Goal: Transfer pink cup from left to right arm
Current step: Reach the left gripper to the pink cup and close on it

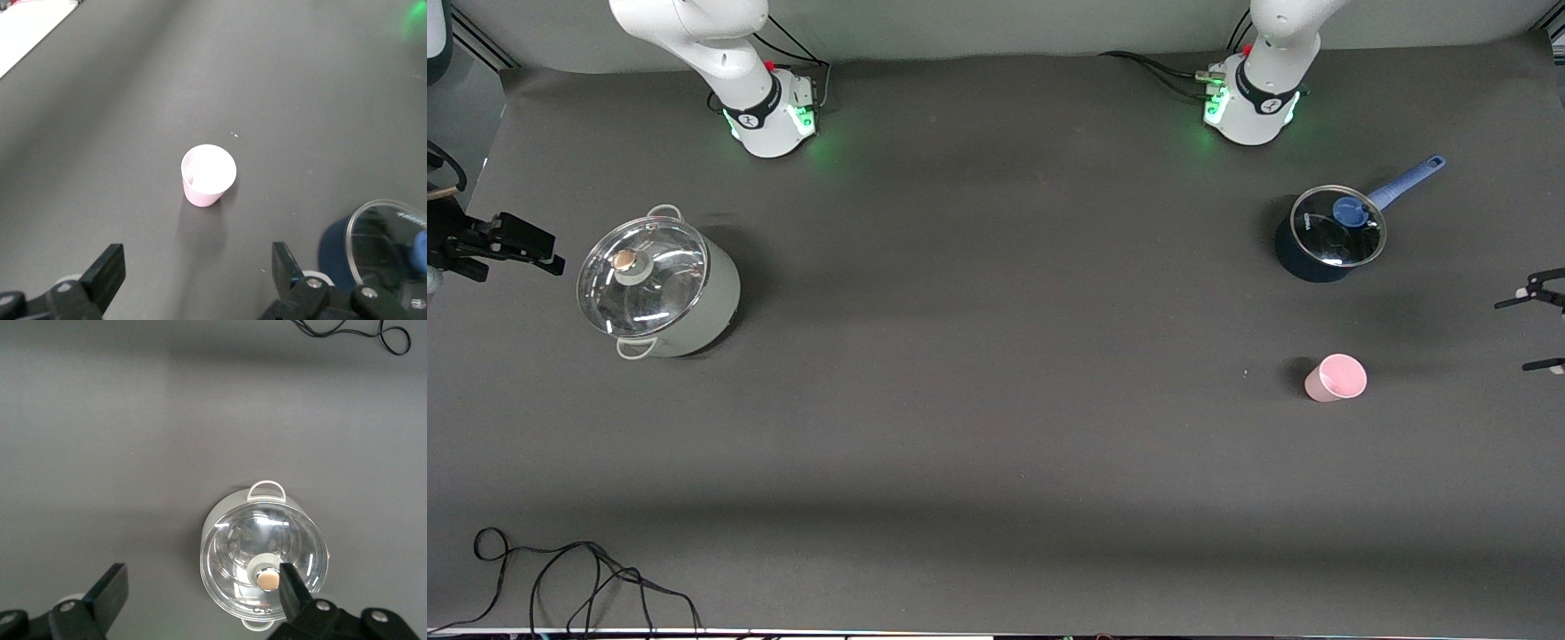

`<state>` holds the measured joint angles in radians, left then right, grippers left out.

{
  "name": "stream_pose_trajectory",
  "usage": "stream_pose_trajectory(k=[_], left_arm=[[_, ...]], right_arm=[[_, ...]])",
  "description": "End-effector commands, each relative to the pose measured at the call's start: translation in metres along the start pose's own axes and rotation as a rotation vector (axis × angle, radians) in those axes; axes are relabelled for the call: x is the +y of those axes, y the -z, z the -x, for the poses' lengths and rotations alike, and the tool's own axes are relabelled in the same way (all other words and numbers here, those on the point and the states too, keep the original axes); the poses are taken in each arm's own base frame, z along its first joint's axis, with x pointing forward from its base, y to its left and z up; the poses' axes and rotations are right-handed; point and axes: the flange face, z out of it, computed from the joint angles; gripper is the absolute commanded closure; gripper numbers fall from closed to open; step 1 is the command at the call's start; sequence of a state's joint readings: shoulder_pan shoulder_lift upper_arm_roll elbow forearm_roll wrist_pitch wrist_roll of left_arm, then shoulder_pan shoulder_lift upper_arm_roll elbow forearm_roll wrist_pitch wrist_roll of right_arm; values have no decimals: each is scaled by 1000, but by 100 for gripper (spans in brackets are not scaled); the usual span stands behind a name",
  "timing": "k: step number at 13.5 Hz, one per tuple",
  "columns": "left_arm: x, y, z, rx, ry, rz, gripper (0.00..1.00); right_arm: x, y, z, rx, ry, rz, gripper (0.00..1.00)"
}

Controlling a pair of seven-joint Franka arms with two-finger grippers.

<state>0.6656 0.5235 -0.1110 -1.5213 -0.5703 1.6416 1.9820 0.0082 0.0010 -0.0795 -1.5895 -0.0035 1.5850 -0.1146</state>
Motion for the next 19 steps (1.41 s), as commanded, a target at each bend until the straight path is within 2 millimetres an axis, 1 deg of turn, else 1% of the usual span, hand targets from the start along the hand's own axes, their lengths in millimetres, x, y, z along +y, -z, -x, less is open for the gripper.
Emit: stream_pose_trajectory(k=[1,3,4,5,7,8,10,12,14,15,16,17,19], left_arm=[[-18,-44,59,181,-104,3,2],[-23,-83,99,291,-154,-13,2],[-24,-106,115,349,-178,-19,2],[-23,-121,133,396,-183,-35,2],[-22,-151,153,454,-180,-35,2],[-19,-163,161,491,-180,-28,2],[-12,-195,172,585,-158,5,2],[-9,-209,171,631,-150,25,2],[-13,-216,159,647,-165,32,2],[-15,-223,155,661,-165,32,2],[-16,-231,153,678,-164,27,2],[-18,-244,147,697,-167,31,2],[-21,-257,135,716,-173,34,2]], right_arm=[[0,6,2,10,6,3,0],[1,6,3,11,6,3,0],[2,6,3,10,4,3,0],[2,6,3,10,4,3,0],[2,5,2,10,6,3,0],[2,6,3,11,6,3,0],[4,9,4,14,7,3,0],[4,7,4,11,7,3,0],[3,7,3,11,9,3,0],[3,6,3,10,9,3,0],[3,6,3,10,10,3,0],[3,5,3,8,10,3,0],[4,6,3,11,9,3,0]])
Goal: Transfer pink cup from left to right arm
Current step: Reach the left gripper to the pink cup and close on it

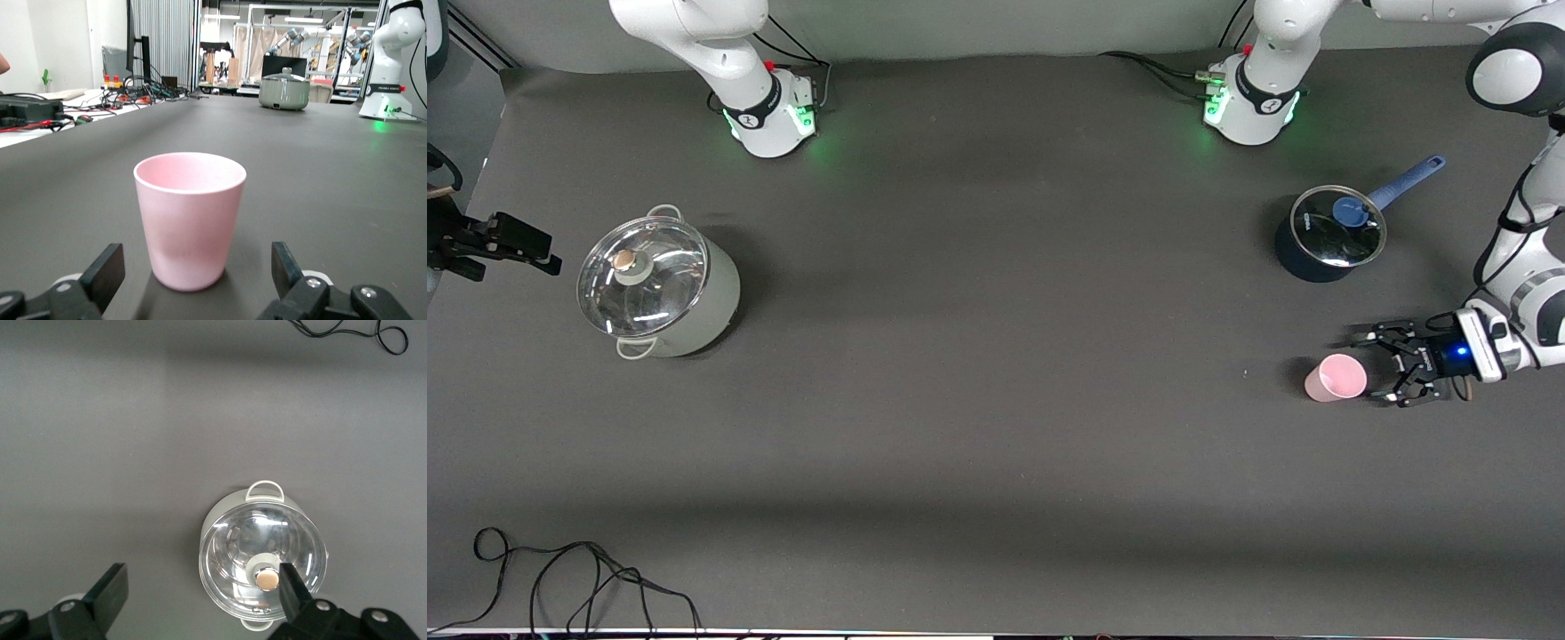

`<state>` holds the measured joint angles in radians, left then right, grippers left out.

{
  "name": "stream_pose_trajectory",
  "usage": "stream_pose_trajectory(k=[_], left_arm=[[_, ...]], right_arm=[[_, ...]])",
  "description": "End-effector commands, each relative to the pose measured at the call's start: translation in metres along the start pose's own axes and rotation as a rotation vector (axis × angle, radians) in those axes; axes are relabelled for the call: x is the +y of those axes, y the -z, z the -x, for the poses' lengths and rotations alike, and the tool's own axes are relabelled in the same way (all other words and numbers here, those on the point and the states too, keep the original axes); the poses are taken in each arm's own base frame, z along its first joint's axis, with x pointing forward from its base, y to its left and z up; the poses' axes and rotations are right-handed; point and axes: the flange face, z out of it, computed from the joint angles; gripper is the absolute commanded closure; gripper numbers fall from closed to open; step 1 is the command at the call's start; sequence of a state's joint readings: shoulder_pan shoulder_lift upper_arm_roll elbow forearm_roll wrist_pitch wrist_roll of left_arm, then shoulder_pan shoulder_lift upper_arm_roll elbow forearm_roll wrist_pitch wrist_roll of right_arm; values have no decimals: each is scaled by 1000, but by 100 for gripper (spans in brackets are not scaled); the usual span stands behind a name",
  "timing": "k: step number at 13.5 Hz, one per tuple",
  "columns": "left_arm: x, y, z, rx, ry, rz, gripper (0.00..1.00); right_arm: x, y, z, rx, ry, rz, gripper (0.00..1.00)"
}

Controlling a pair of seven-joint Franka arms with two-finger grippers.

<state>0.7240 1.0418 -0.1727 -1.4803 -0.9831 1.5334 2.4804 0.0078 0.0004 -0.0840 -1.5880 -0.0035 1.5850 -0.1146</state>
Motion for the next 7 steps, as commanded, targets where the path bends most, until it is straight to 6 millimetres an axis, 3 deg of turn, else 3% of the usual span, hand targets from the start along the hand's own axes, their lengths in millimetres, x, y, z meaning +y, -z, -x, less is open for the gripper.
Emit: stream_pose_trajectory(k=[1,7], left_arm=[[-10,-25,1,41,-30,8,2],[-19,-69,10,80,-25,-5,3]], right_arm=[[1,7,3,12,12,3,0],[0,7,3,11,15,3,0]])
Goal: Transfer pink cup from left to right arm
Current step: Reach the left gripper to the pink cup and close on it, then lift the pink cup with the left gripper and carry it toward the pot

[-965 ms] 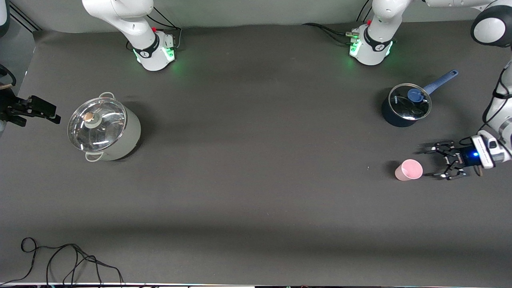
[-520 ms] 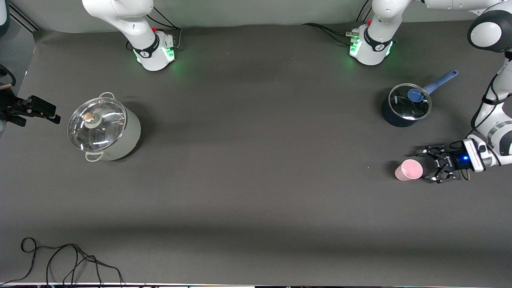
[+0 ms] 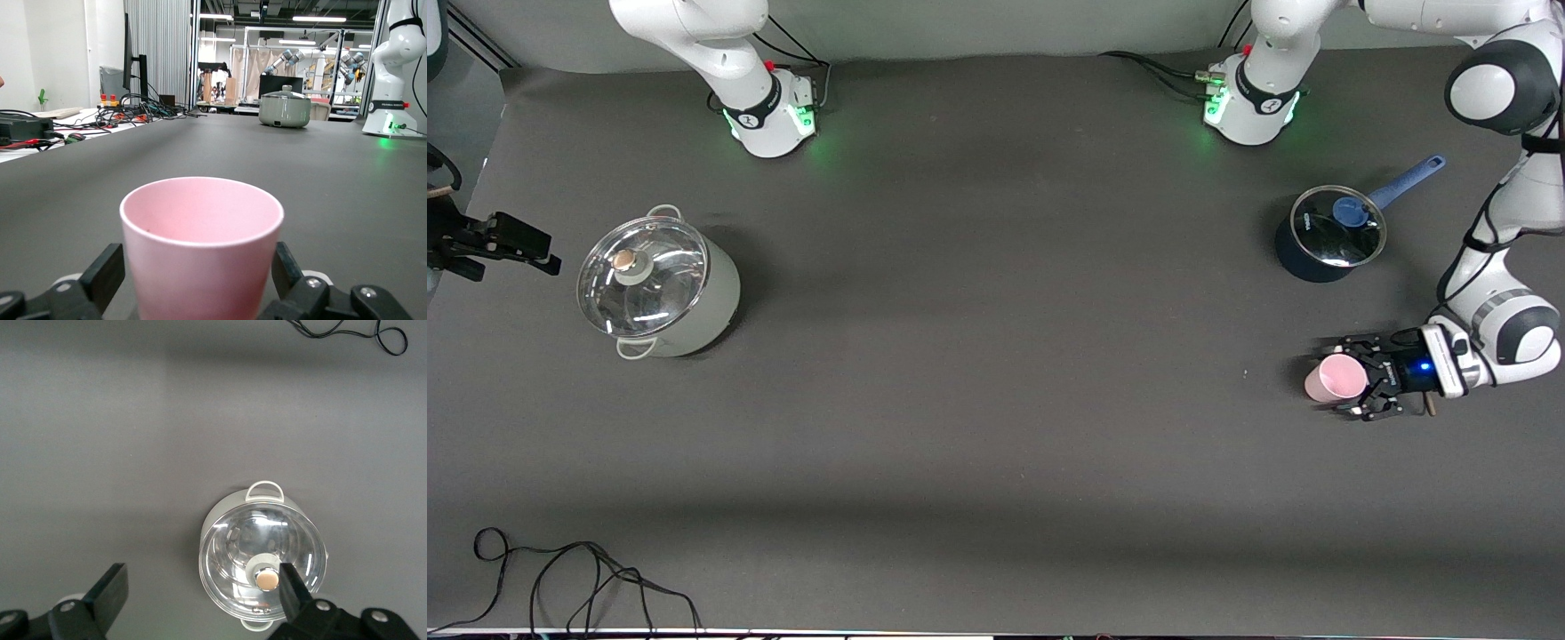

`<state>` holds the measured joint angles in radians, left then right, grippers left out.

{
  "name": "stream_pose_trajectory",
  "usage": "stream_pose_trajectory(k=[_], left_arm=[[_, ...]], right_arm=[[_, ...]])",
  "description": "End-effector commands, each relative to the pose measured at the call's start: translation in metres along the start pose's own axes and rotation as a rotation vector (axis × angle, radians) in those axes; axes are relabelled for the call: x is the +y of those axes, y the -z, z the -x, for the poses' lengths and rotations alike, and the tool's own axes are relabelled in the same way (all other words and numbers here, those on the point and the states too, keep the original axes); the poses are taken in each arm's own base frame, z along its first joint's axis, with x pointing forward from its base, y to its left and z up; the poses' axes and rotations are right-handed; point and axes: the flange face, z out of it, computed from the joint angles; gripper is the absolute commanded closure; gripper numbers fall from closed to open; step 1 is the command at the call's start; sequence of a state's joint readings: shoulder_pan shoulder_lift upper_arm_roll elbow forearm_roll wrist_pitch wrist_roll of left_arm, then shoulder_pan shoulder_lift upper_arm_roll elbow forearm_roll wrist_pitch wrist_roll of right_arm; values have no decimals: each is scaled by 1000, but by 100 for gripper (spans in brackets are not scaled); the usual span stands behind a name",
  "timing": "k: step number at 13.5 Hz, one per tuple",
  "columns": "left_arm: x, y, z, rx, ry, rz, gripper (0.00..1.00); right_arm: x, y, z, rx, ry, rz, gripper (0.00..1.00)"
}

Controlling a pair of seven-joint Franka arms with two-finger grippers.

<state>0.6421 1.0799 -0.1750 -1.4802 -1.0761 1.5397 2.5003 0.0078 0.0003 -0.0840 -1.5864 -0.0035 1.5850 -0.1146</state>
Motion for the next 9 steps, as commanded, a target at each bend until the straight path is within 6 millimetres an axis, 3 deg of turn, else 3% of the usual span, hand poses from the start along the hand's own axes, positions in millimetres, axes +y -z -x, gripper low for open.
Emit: stream_pose_trajectory(k=[1,3,4,6,9], left_arm=[[-8,-18,6,14,-21,-15,17],[-10,-27,5,19,-27,-8,100],[-11,-27,5,18,-47,-10,100],[-16,-46,0,23,-66,15,100],[-42,-124,-37,49,-132,125,100]], right_arm=[[0,5,3,7,15,3,0],[0,5,3,7,15,3,0],[0,6,3,9,17,3,0],[0,7,4,9,18,3,0],[3,6,5,6,15,2,0]])
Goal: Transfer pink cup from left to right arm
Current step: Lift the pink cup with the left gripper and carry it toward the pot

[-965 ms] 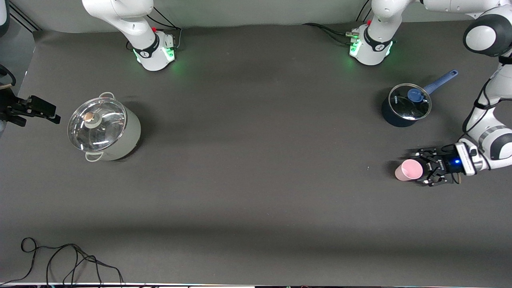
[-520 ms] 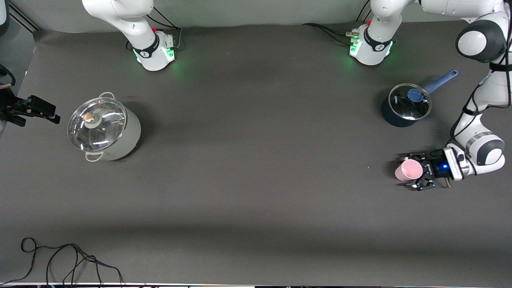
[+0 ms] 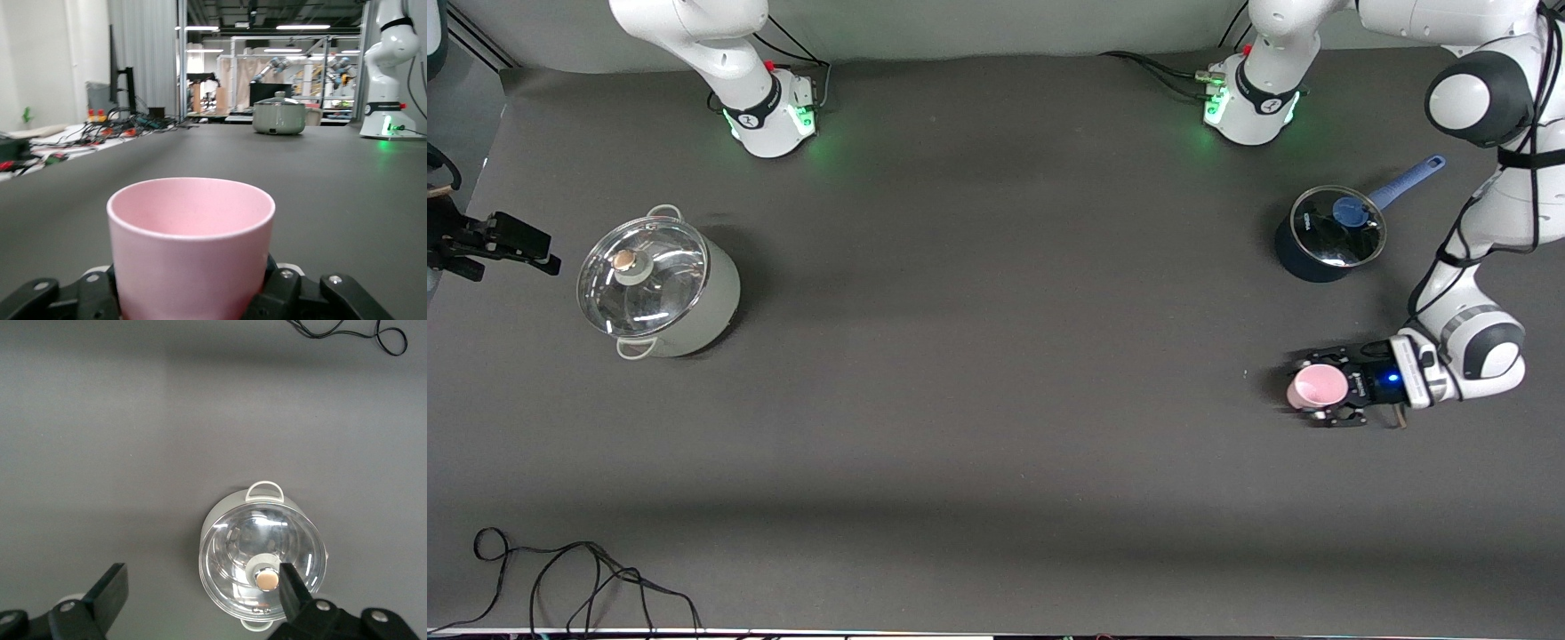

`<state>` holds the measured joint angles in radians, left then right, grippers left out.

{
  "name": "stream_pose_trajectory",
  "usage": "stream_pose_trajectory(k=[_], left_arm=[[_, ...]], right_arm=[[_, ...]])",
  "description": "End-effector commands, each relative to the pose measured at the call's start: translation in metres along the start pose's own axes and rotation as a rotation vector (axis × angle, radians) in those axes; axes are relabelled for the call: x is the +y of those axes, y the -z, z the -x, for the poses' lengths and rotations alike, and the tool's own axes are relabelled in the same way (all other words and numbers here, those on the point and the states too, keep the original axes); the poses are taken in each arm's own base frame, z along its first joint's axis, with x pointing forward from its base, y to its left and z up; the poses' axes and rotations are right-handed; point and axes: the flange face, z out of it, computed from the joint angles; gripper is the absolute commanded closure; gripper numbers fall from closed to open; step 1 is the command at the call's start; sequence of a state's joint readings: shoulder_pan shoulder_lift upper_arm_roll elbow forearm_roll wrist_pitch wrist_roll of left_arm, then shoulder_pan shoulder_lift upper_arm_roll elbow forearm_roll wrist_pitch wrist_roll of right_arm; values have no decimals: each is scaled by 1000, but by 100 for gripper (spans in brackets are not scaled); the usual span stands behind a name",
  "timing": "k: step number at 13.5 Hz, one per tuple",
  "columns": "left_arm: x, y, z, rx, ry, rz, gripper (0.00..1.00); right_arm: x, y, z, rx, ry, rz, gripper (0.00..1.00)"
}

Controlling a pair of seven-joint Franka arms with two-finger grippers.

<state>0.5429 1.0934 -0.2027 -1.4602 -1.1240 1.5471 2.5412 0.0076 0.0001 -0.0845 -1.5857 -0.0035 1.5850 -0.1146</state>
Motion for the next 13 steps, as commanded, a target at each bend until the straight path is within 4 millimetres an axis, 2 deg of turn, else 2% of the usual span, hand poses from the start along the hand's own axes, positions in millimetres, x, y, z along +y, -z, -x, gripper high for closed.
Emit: stream_pose_trajectory(k=[1,2,4,7,9,11,13], left_arm=[[-33,-84,-26,14,-79,103,100],[-38,-125,-33,38,-88,122,100],[-46,-192,-41,80,-90,71,100],[-58,-305,-68,13,-115,41,100],[-55,-366,-86,12,-53,-31,100],[-55,-415,-115,-17,-37,-101,100],[-42,-467,-145,-14,40,-116,100]], right_arm=[[3,6,5,5,16,2,0],[3,7,5,7,16,2,0],[3,6,4,7,14,3,0],[5,8,5,10,11,3,0],[6,7,5,8,10,3,0],[7,7,5,8,8,3,0],[7,8,6,8,8,2,0]])
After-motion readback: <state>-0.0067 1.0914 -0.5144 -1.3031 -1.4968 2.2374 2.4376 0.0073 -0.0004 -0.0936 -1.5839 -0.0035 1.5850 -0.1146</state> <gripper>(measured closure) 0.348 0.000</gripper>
